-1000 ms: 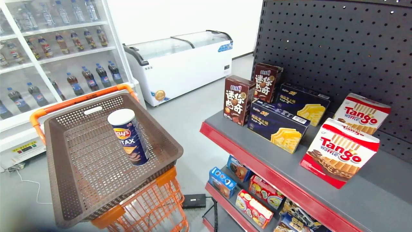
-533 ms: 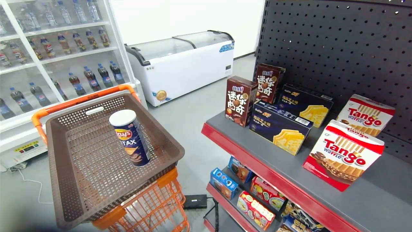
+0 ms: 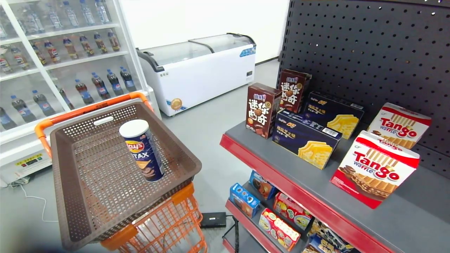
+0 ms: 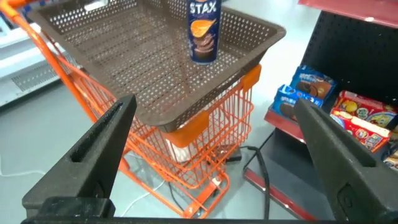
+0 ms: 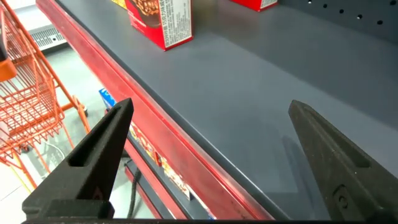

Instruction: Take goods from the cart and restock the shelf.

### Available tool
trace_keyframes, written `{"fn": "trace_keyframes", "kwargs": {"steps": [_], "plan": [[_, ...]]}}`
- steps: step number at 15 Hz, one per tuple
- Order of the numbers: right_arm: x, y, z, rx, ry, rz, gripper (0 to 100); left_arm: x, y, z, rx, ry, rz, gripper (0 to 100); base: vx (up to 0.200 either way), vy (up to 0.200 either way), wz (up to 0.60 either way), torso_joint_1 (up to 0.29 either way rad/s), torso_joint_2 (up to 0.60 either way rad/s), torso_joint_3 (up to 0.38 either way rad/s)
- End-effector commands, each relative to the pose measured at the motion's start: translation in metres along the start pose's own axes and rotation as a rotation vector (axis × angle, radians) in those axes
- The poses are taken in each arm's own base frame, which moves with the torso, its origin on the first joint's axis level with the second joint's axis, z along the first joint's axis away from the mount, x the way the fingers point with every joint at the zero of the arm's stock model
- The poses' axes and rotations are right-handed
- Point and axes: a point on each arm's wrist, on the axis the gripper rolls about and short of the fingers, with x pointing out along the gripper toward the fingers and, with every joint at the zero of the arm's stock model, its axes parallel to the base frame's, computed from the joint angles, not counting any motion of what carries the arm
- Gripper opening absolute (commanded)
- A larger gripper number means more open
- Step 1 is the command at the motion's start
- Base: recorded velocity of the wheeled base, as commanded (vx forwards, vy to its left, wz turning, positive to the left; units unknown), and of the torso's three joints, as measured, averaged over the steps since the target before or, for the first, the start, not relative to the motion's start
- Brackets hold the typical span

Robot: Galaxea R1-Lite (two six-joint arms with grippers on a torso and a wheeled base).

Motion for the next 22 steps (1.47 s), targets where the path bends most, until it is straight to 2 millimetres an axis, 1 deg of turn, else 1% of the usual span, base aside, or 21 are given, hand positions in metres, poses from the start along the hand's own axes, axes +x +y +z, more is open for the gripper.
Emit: {"fn": "trace_keyframes", "kwargs": {"steps": [1, 2, 3, 4, 5, 7, 8, 9, 10, 11, 12, 14, 17, 19, 20, 22], "plan": [[0.0, 0.0, 0.0, 0.0, 0.0, -0.001, 100, 0.004, 0.002, 0.058, 0.005, -0.002, -0.042, 100, 0.0, 0.0, 0.0, 0.0, 0.0, 0.0], [0.0, 0.0, 0.0, -0.001, 0.0, -0.001, 100, 0.011, 0.002, 0.076, 0.003, 0.024, -0.043, 100, 0.0, 0.0, 0.0, 0.0, 0.0, 0.0], [0.0, 0.0, 0.0, 0.0, 0.0, 0.001, 100, 0.025, 0.003, 0.087, -0.001, 0.083, -0.044, 100, 0.0, 0.0, 0.0, 0.0, 0.0, 0.0], [0.0, 0.0, 0.0, 0.0, 0.0, 0.001, 100, 0.038, 0.004, 0.093, -0.007, 0.144, -0.029, 100, 0.0, 0.0, 0.0, 0.0, 0.0, 0.0], [0.0, 0.0, 0.0, -0.001, 0.0, 0.001, 100, 0.055, 0.006, 0.093, -0.011, 0.227, -0.017, 100, 0.0, 0.0, 0.0, 0.0, 0.0, 0.0], [0.0, 0.0, 0.0, 0.0, 0.0, 0.001, 100, 0.079, 0.007, 0.092, -0.003, 0.322, -0.008, 100, 0.0, 0.0, 0.0, 0.0, 0.0, 0.0], [0.0, 0.0, 0.0, 0.0, 0.0, 0.001, 100, 0.103, 0.009, 0.091, 0.014, 0.385, -0.007, 100, 0.0, 0.0, 0.0, 0.0, 0.0, 0.0], [0.0, 0.0, 0.0, 0.0, -0.002, -0.001, 100, 0.106, 0.009, 0.091, 0.013, 0.388, -0.007, 100, 0.0, 0.0, 0.0, 0.0, 0.0, 0.0], [0.0, 0.0, 0.0, 0.0, 0.0, 0.001, 100, 0.138, 0.011, 0.092, 0.012, 0.414, -0.008, 100, 0.0, 0.0, 0.0, 0.0, 0.0, 0.0], [0.0, 0.0, 0.0, 0.0, 0.0, 0.001, 100, 0.145, 0.011, 0.092, 0.013, 0.413, -0.009, 100, 0.0, 0.0, 0.0, 0.0, 0.0, 0.0], [0.0, 0.0, 0.0, 0.0, 0.0, 0.001, 100, 0.169, 0.013, 0.094, 0.017, 0.417, -0.013, 100, 0.0, 0.0, 0.0, 0.0, 0.0, 0.0], [0.0, 0.0, 0.0, 0.0, -0.002, 0.001, 100, 0.201, 0.019, 0.095, 0.0, 0.451, -0.025, 100, 0.0, 0.0, 0.0, 0.0, 0.0, 0.0], [0.0, 0.0, 0.0, -0.001, 0.0, -0.001, 100, 0.237, 0.024, 0.091, -0.011, 0.445, -0.062, 100, 0.0, 0.0, 0.0, 0.0, 0.0, 0.0], [0.0, 0.0, 0.0, 0.0, 0.0, 0.001, 100, 0.268, 0.025, 0.08, -0.014, 0.44, -0.09, 100, 0.0, 0.0, 0.0, 0.0, 0.0, 0.0], [0.0, 0.0, 0.0, 0.0, 0.0, 0.001, 100, 0.274, 0.025, 0.075, -0.008, 0.436, -0.097, 100, 0.0, 0.0, 0.0, 0.0, 0.0, 0.0], [0.0, 0.0, 0.0, 0.0, 0.0, 0.001, 100, 0.292, 0.027, 0.06, 0.024, 0.437, -0.108, 100, 0.0, 0.0, 0.0, 0.0, 0.0, 0.0]]}}
